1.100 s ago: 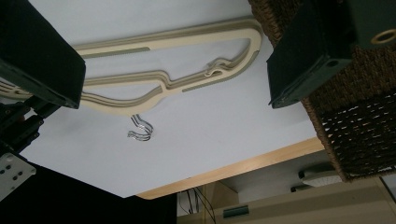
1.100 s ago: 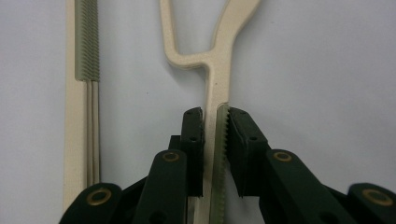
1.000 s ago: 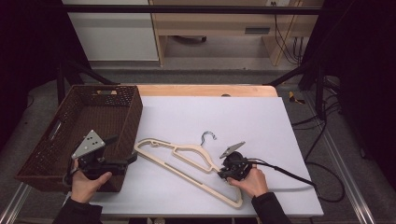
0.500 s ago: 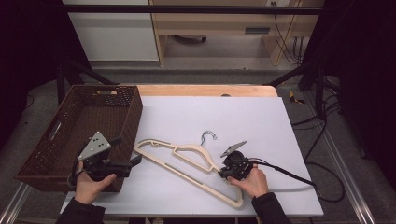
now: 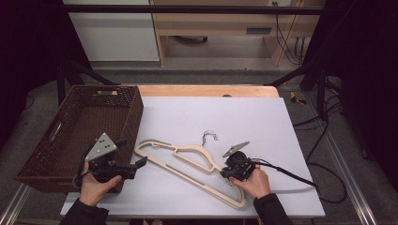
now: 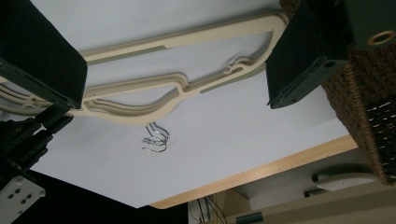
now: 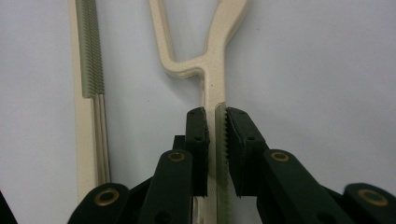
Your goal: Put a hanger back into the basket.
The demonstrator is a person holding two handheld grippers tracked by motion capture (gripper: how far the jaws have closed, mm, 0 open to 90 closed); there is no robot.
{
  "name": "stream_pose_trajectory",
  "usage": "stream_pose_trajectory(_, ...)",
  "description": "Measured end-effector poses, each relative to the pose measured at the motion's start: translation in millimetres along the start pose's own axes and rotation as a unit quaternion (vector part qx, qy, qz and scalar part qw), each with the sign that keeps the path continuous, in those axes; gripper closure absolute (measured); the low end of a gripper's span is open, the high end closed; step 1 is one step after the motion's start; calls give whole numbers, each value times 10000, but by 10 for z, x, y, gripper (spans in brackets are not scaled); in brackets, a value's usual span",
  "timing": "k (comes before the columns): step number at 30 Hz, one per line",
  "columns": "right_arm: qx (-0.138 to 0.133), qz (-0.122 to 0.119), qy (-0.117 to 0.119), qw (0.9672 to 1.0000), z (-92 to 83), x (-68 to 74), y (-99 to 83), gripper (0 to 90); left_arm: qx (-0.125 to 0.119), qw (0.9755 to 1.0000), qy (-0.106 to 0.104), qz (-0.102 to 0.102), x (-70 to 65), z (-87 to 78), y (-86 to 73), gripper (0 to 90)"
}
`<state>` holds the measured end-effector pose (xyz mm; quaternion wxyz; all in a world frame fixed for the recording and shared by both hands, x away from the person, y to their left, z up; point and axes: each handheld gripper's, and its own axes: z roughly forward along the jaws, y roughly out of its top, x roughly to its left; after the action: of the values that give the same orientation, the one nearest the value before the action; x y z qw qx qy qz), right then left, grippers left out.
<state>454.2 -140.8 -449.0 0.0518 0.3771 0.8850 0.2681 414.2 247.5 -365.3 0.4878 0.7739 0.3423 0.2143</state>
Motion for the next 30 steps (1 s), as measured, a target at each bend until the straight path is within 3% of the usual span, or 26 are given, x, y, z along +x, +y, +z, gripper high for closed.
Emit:
stream_pose_trajectory(9, -358, 61, -52, 9993, -119, 20, -5, 795, 206, 9994, -245, 86, -218, 273, 91, 59)
stream_pose_trajectory(13, -487, -113, -88, 9987, -178, 14, -22, 797, 371, 9986, -344, 182, -313, 458, 159, 59)
stream_pose_trajectory(15, -540, -68, -84, 9985, -208, 28, -26, 797, 457, 9979, -397, 233, -342, 546, 183, 59)
stream_pose_trajectory(20, -636, -184, -97, 9978, -228, 24, -36, 797, 545, 9970, -548, 79, -403, 818, 278, 68)
stream_pose_trajectory(25, -666, -177, -111, 9976, -235, 27, -39, 797, 661, 9962, -543, 165, -415, 1085, 356, 104)
stream_pose_trajectory(30, -676, -235, -123, 9974, -248, 21, -41, 798, 953, 9936, -542, 274, -335, 1322, 330, 153)
